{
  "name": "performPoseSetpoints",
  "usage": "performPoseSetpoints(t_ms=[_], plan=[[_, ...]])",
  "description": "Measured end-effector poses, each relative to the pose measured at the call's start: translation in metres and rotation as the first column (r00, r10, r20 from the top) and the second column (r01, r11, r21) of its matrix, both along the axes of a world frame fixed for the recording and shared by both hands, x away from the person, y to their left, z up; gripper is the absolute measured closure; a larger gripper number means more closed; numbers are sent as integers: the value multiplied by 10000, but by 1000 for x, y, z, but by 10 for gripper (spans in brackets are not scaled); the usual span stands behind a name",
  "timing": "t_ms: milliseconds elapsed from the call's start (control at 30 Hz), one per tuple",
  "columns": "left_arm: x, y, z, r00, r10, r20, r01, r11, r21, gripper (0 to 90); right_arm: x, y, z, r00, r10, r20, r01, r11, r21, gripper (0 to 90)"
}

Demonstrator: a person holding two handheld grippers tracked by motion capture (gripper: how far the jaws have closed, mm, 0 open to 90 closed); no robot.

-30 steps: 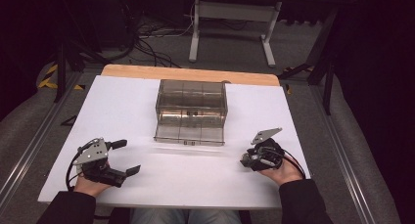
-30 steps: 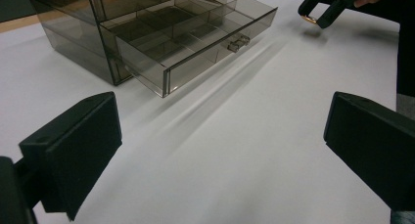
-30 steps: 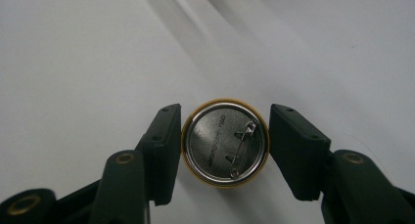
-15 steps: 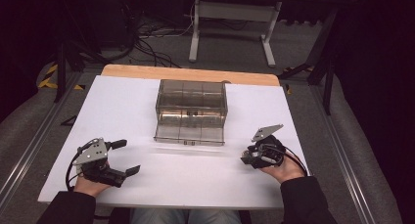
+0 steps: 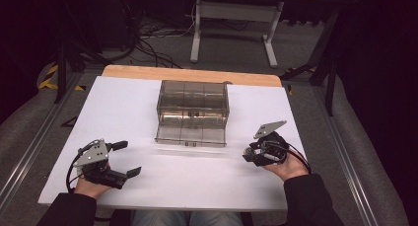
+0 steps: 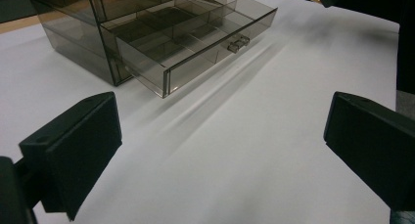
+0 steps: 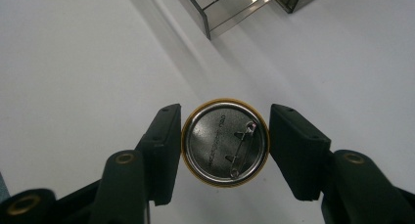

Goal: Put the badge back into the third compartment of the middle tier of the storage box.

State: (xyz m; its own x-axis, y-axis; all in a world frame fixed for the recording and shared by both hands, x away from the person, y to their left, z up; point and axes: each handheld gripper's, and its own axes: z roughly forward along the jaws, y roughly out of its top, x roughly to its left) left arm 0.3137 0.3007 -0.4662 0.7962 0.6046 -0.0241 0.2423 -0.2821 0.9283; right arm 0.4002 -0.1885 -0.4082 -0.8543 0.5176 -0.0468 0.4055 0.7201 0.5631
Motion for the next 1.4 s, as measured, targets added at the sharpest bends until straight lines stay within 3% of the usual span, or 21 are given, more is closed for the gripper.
performPoseSetpoints(t_ms=[1400], plan=[[0, 0, 0, 10000, -13, -3, 13, 10000, 3, 14, 14, 36, 40, 9952, 758, 620, -759, 9971, -8, 478]])
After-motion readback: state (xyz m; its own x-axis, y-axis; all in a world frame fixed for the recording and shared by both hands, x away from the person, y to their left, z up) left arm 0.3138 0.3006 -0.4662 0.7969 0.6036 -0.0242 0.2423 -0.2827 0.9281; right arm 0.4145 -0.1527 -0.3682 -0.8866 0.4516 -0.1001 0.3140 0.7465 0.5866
